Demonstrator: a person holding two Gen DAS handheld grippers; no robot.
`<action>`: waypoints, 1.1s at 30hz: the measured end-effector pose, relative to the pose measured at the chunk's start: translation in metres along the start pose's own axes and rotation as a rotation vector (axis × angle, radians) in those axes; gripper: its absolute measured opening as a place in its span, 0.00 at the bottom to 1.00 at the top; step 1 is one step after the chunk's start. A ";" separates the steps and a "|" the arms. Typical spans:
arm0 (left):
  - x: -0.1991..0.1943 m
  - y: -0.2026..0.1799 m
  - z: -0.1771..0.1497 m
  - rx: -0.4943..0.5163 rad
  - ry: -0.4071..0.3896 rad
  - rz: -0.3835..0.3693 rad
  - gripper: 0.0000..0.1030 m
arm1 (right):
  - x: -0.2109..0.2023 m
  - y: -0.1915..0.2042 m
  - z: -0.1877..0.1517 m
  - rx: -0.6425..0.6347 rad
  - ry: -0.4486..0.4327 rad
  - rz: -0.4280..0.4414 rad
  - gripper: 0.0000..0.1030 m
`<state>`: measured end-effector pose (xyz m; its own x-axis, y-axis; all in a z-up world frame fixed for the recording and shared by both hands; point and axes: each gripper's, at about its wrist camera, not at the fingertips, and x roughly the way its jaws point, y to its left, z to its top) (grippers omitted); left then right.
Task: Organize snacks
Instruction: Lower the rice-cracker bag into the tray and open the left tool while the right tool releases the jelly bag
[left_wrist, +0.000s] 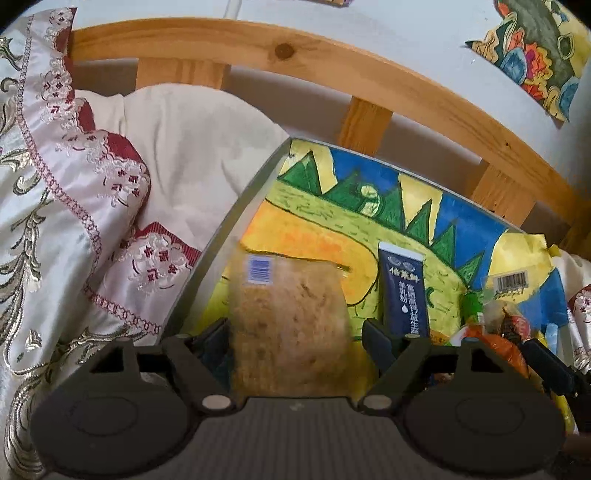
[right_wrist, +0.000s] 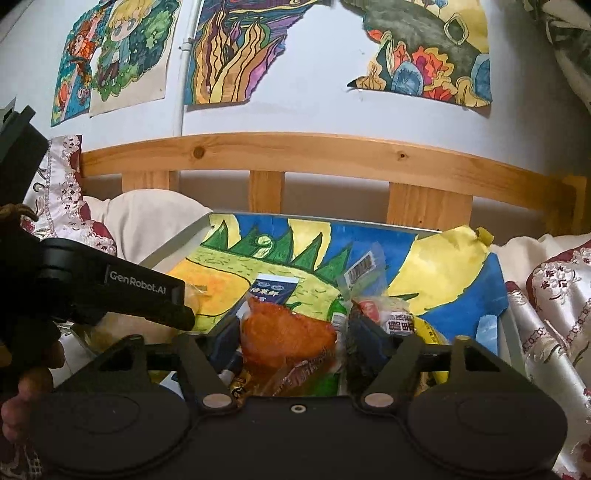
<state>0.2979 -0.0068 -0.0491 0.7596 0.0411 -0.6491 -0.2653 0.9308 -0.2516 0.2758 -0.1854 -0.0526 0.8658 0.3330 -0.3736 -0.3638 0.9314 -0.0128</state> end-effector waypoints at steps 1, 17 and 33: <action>-0.002 0.000 0.001 -0.003 -0.003 0.000 0.81 | -0.001 0.000 0.001 0.002 -0.003 0.001 0.72; -0.053 0.018 0.009 -0.047 -0.118 -0.021 0.98 | -0.030 0.004 0.017 -0.022 -0.088 -0.021 0.90; -0.147 0.047 -0.013 -0.076 -0.240 -0.040 0.99 | -0.132 0.008 0.047 0.030 -0.308 -0.114 0.99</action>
<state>0.1654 0.0260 0.0251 0.8873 0.0980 -0.4506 -0.2690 0.9037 -0.3332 0.1752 -0.2154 0.0398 0.9652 0.2510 -0.0734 -0.2523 0.9676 -0.0093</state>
